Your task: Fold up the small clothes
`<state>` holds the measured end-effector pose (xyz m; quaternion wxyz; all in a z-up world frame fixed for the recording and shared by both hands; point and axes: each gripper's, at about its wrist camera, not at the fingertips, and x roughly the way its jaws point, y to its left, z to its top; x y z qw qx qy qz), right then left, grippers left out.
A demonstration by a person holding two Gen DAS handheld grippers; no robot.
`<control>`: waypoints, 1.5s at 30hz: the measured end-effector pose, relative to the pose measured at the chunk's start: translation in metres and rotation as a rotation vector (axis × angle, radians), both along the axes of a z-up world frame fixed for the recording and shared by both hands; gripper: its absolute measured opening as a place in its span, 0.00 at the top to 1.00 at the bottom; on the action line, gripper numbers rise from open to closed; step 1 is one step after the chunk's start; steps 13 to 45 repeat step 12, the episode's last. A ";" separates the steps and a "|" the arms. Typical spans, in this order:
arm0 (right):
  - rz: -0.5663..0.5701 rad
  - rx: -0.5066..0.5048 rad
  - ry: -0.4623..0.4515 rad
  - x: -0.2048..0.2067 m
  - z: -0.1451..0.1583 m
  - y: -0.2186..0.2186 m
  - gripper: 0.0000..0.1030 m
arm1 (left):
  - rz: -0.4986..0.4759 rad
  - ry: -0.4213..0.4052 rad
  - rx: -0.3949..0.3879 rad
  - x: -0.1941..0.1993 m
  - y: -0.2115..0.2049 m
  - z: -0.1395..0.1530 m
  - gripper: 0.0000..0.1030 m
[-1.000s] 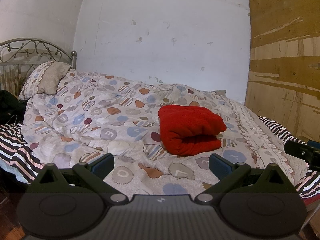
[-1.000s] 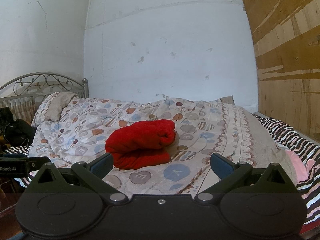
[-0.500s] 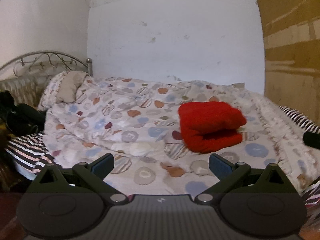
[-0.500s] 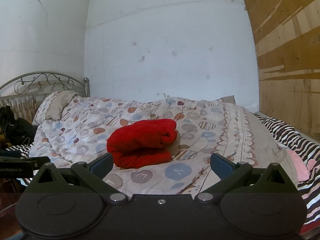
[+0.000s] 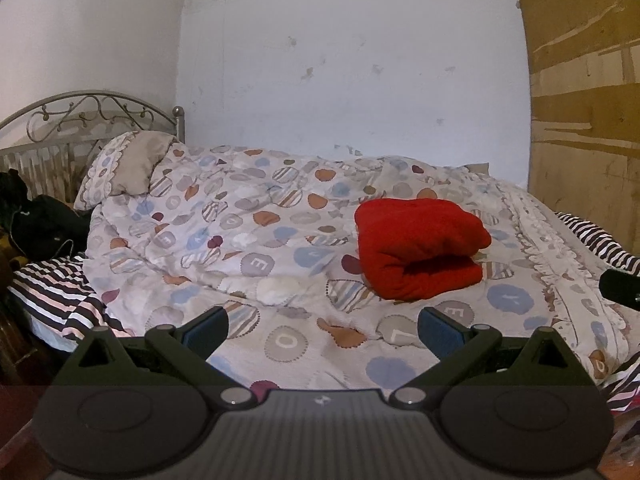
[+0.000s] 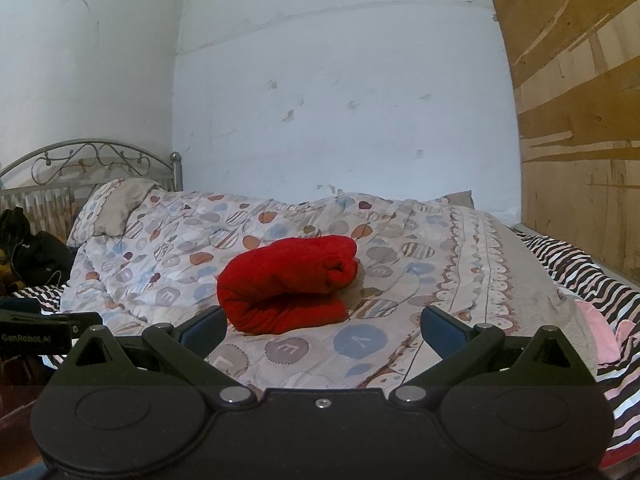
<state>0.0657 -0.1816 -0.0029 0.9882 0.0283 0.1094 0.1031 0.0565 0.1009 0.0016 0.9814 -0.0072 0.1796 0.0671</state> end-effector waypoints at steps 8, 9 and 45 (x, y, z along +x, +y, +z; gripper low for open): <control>0.001 -0.001 0.002 0.000 0.000 0.002 0.00 | 0.001 -0.001 0.000 -0.001 -0.001 0.000 0.00; 0.001 -0.001 0.002 0.000 0.000 0.002 0.00 | 0.002 -0.001 0.000 -0.001 -0.001 0.000 0.00; 0.002 -0.002 0.002 0.000 0.000 0.003 0.00 | 0.000 -0.001 -0.001 -0.001 -0.001 0.000 0.00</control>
